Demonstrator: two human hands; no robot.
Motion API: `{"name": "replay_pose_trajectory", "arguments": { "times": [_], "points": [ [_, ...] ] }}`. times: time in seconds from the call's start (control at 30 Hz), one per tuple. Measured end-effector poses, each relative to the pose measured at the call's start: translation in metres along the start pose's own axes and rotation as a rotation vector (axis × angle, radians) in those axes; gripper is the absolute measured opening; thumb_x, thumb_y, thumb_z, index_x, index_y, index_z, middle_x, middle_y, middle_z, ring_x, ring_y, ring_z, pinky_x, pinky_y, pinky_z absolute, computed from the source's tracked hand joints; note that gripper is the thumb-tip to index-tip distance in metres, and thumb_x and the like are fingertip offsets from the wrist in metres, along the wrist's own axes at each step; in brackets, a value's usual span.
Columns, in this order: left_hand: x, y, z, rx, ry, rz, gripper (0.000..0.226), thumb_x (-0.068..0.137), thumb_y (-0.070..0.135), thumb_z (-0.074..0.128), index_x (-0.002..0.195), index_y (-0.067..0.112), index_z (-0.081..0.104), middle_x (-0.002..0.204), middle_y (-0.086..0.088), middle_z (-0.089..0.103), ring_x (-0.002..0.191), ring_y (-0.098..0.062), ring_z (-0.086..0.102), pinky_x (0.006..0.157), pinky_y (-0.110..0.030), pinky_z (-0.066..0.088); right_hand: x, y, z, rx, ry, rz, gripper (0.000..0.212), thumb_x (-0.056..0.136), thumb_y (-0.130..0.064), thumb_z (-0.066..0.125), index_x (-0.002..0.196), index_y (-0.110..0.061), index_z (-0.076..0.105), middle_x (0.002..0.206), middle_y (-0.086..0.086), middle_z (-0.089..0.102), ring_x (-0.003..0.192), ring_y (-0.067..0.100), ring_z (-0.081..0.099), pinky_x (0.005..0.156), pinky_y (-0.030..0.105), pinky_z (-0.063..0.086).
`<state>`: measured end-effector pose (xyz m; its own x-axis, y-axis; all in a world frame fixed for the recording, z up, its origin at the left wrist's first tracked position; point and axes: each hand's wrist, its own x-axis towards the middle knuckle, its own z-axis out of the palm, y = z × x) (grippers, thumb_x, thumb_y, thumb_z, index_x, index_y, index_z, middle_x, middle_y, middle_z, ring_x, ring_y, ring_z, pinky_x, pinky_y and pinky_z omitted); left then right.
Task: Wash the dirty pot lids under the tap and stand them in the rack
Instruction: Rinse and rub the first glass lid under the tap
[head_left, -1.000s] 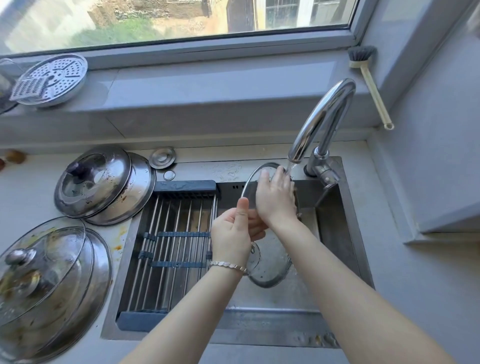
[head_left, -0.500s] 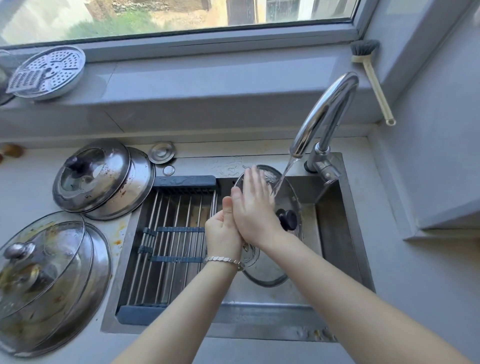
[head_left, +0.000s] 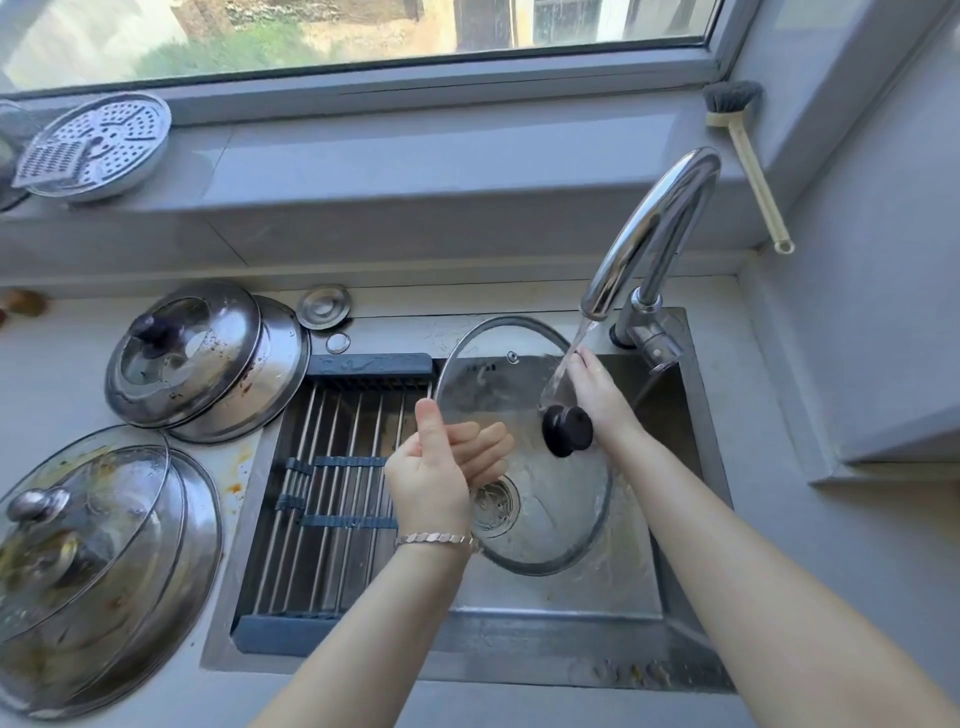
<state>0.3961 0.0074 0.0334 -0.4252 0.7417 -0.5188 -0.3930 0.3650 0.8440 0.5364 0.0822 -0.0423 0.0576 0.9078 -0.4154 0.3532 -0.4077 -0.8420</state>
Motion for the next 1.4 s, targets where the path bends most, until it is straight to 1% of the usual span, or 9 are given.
{"name": "replay_pose_trajectory", "arguments": {
  "times": [0.27,0.47,0.7,0.87,0.93,1.03,1.17,1.27,1.4],
  "points": [
    [0.029,-0.002,-0.002,-0.235,0.186,-0.171,0.049,0.096,0.046,0.036,0.081,0.002,0.052,0.056,-0.009,0.069,0.047,-0.016,0.068,0.046,-0.022,0.056,-0.067,0.01,0.03,-0.615,-0.069,-0.398,0.069,0.088,-0.042,0.009,0.149,-0.01,0.008,0.157,0.0,0.004,0.144,0.008,-0.002,0.115,0.023,-0.006],
    [0.022,0.0,-0.007,-0.203,0.175,-0.122,0.048,0.096,0.046,0.036,0.081,0.002,0.05,0.052,-0.007,0.069,0.048,-0.016,0.068,0.04,-0.02,0.052,-0.026,0.008,0.004,-0.472,0.021,-0.14,0.056,0.1,-0.037,0.019,0.15,-0.013,0.008,0.158,0.0,0.003,0.145,0.009,-0.002,0.117,0.03,-0.001],
    [0.03,0.001,-0.006,-0.26,0.2,-0.134,0.048,0.096,0.045,0.037,0.08,0.002,0.051,0.048,-0.005,0.067,0.045,-0.016,0.067,0.041,-0.02,0.052,-0.084,0.009,0.025,-0.685,-0.131,-0.493,0.082,0.085,-0.066,0.004,0.149,-0.015,-0.001,0.15,-0.009,-0.015,0.137,0.0,-0.018,0.111,0.02,-0.015],
    [0.025,-0.006,-0.015,-0.24,0.223,-0.168,0.048,0.094,0.047,0.039,0.08,0.003,0.052,0.055,-0.008,0.069,0.048,-0.017,0.068,0.041,-0.02,0.052,-0.07,0.014,0.007,-0.621,-0.025,-0.243,0.066,0.097,-0.05,0.014,0.149,-0.011,-0.001,0.157,0.002,-0.01,0.143,0.009,-0.012,0.115,0.024,-0.009],
    [0.026,-0.007,-0.015,-0.247,0.228,-0.198,0.048,0.095,0.047,0.038,0.08,0.004,0.052,0.06,-0.008,0.069,0.046,-0.015,0.067,0.041,-0.019,0.052,-0.085,0.011,0.017,-0.678,-0.053,-0.406,0.078,0.089,-0.061,0.001,0.148,-0.011,0.001,0.153,-0.001,-0.011,0.143,0.009,-0.011,0.114,0.022,-0.012],
    [0.025,-0.009,-0.013,-0.202,0.239,-0.23,0.047,0.095,0.047,0.037,0.078,0.007,0.054,0.049,-0.002,0.067,0.041,-0.011,0.064,0.039,-0.016,0.049,-0.105,0.012,0.033,-0.757,-0.239,-0.807,0.065,0.097,-0.047,0.004,0.144,-0.006,0.022,0.151,0.01,0.023,0.142,0.02,0.017,0.115,0.031,0.005],
    [0.017,-0.01,-0.009,-0.098,0.24,-0.209,0.048,0.095,0.045,0.039,0.071,0.009,0.059,0.049,-0.001,0.066,0.04,-0.009,0.062,0.043,-0.017,0.05,-0.085,-0.007,0.037,-0.771,-0.328,-0.956,0.054,0.1,-0.036,0.015,0.142,-0.006,0.033,0.148,0.012,0.034,0.139,0.019,0.021,0.114,0.03,0.011],
    [0.008,-0.012,-0.004,-0.05,0.204,-0.182,0.047,0.094,0.044,0.042,0.07,0.007,0.059,0.057,-0.005,0.065,0.046,-0.012,0.063,0.044,-0.02,0.052,-0.061,-0.035,0.044,-0.805,-0.253,-0.788,0.056,0.098,-0.035,0.015,0.148,-0.009,0.016,0.157,0.007,0.01,0.144,0.014,0.001,0.116,0.026,-0.005],
    [0.006,-0.008,0.004,-0.063,0.205,-0.179,0.047,0.094,0.043,0.045,0.063,0.009,0.056,0.041,0.003,0.06,0.037,-0.011,0.059,0.039,-0.018,0.048,-0.046,-0.059,0.057,-0.849,-0.234,-0.597,0.055,0.1,-0.036,0.018,0.149,-0.011,0.01,0.158,0.004,0.004,0.145,0.014,0.0,0.118,0.03,-0.002]
  ]
}}
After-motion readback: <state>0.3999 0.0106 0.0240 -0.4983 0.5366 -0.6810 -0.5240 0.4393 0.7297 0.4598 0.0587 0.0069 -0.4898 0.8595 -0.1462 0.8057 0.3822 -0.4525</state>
